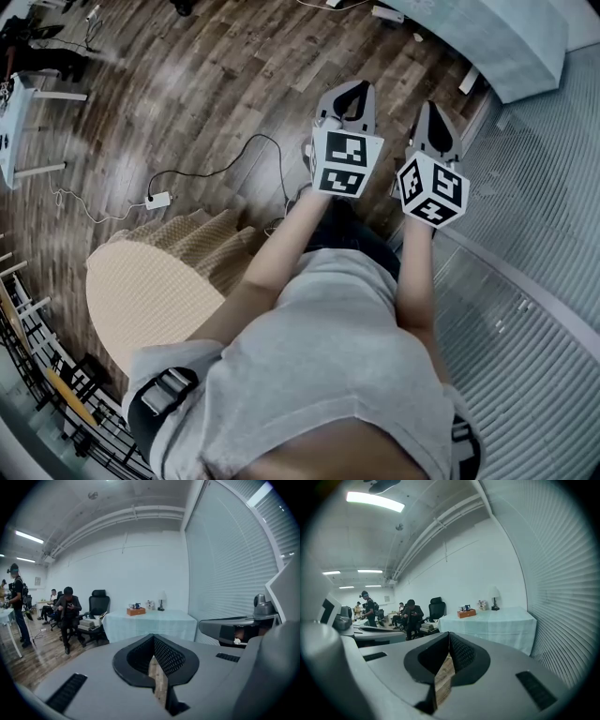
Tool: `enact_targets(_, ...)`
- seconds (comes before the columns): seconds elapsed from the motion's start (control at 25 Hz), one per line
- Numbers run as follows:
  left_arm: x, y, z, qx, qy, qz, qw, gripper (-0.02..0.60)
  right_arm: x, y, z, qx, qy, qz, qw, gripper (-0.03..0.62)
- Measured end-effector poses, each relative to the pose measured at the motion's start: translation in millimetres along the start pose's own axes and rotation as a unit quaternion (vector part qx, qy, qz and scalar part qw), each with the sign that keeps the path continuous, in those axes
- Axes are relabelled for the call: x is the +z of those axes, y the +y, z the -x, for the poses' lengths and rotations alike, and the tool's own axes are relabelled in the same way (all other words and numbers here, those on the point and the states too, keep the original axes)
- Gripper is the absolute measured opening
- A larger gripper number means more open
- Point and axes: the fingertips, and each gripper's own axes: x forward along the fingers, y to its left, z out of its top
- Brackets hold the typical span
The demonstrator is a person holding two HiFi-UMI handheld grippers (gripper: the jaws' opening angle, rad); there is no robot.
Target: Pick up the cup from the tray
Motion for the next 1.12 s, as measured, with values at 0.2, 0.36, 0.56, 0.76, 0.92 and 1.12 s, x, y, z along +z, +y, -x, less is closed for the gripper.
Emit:
enact_targets(0.2,0.4,-4.0,-7.7,-0.002,0.004,0.007,1.0,0.006,-3.0,-7.6,-2.6,0.003,0.005,0.0,1.0,0.009)
enact_targets(0.36,4.9,-3.2,-19.2,-0.001,0.005,0.003,1.0,0.006,-1.4,-14.5,-12.4,0.002,0.007,-0.005,1.0,0.008)
enact_targets(0.56,2.4,5.5,-42.3,-0.004,0.011,0.007,0.9999,0.006,-3.0,-21.0,-35.8,-0.001,0.012,-0.013,1.0,0.008)
enact_targets(0.76,13.5,26.3,-83.8,-0.008,0.012,0.011,0.9998,0.006,7.9,-26.8,-82.8,-0.004,0.012,-0.018,1.0,0.008)
enact_targets(0.92,34.9,53.2,-123.5,-0.008,0.008,0.013,0.9999,0.006,27.1,-27.6,-129.2,-0.005,0.008,-0.012,1.0,0.008)
enact_targets(1.12,71.9,92.4,-175.3,-0.014,-0.003,0.008,0.9999,0.006,59.8,-27.4,-197.5,-0.013,-0.003,-0.016,1.0,0.008)
